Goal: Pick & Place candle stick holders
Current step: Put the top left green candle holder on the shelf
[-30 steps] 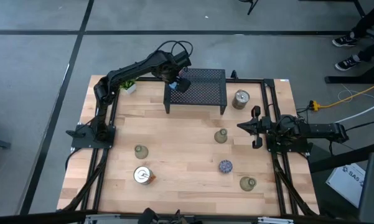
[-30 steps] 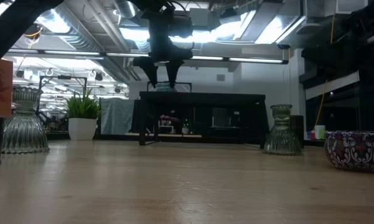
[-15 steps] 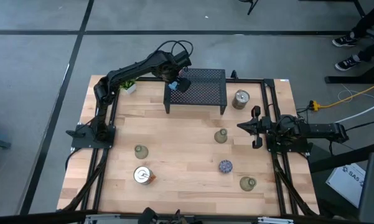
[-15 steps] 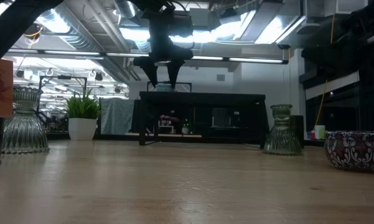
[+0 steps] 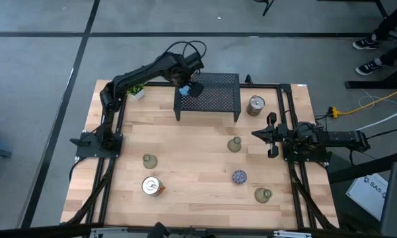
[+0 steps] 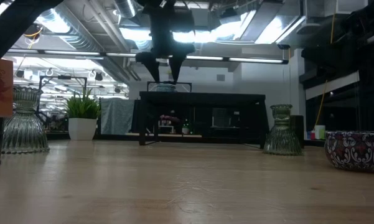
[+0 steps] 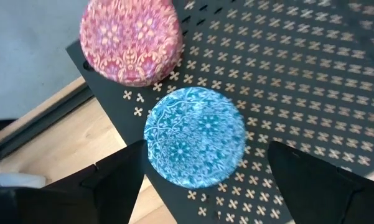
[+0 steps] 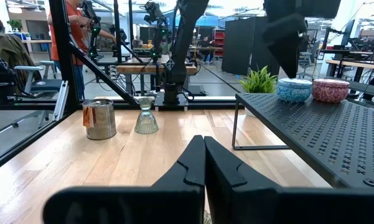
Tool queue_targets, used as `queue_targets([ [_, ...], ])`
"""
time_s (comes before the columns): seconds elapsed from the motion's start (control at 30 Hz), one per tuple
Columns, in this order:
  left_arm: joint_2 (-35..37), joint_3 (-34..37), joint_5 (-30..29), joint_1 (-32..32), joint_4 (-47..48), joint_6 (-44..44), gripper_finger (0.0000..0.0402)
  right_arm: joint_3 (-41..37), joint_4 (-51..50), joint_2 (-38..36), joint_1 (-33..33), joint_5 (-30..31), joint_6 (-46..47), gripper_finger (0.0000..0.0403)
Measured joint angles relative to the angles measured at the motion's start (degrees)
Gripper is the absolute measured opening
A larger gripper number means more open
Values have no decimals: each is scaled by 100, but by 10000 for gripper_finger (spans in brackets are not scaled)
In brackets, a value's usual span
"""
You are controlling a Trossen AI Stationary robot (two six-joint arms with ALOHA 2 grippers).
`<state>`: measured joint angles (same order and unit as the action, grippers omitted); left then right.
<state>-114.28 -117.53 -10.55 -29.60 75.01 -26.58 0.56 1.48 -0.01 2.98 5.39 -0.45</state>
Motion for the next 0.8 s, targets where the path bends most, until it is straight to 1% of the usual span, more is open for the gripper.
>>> queue_targets([
  [0.13, 37, -160, 24, 88, 144, 189, 327, 0, 2, 0, -2, 0, 2, 0],
  [0.47, 338, -190, -26, 349, 388, 388, 327, -2, 2, 0, 0, 0, 0, 0],
  [0.67, 376, -190, -50, 634, 730, 718, 327, 0, 2, 0, 0, 0, 2, 0],
  [0.8, 376, -190, 3, 832, 756, 976, 327, -2, 1, 0, -2, 2, 2, 0],
])
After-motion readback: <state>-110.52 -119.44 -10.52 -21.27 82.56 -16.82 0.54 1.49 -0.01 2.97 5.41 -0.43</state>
